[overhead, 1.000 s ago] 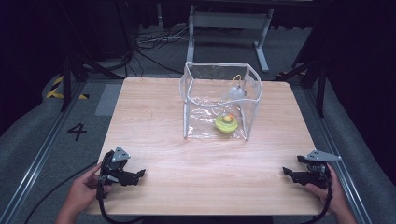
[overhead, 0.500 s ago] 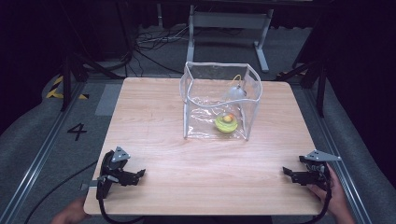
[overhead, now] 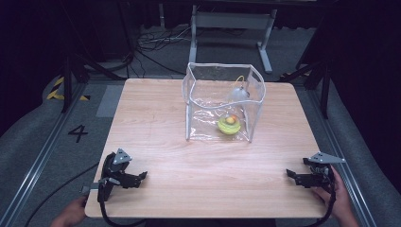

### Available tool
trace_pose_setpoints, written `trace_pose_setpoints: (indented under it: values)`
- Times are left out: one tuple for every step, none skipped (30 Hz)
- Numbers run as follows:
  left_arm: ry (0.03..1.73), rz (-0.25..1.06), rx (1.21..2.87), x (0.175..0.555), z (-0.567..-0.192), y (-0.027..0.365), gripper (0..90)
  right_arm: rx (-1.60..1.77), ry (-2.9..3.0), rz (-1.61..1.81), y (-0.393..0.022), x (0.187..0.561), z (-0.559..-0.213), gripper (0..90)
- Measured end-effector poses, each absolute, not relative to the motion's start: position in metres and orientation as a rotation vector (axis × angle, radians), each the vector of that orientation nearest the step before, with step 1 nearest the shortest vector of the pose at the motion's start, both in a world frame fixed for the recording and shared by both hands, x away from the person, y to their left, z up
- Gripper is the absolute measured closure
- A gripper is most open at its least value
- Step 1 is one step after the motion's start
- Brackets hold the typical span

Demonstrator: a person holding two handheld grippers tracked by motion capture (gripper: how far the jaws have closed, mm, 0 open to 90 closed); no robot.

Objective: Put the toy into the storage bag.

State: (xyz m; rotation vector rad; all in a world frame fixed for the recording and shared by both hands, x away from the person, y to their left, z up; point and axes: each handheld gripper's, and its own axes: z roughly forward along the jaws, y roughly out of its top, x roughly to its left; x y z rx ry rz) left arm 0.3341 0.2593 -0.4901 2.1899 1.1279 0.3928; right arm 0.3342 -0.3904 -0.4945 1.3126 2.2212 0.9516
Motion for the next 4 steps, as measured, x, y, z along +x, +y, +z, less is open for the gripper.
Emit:
trace_pose_setpoints:
  values:
    - [1.128,0.393,2.190,0.3341,-0.4902,0.2593,0.2,1.313,2.221,0.951,-0.3904,0.3342,-0.4945,9.2]
    - [1.128,0.393,2.190,0.3341,-0.4901,0.2593,0.2,1.312,2.220,0.951,-0.3904,0.3342,-0.4945,9.1]
    - [1.127,0.393,2.190,0.3341,-0.4901,0.2593,0.2,1.313,2.219,0.950,-0.3903,0.3341,-0.4945,9.0]
    - [1.128,0.393,2.190,0.3341,-0.4901,0.2593,0.2,1.314,2.219,0.949,-0.3904,0.3342,-0.4945,8.9]
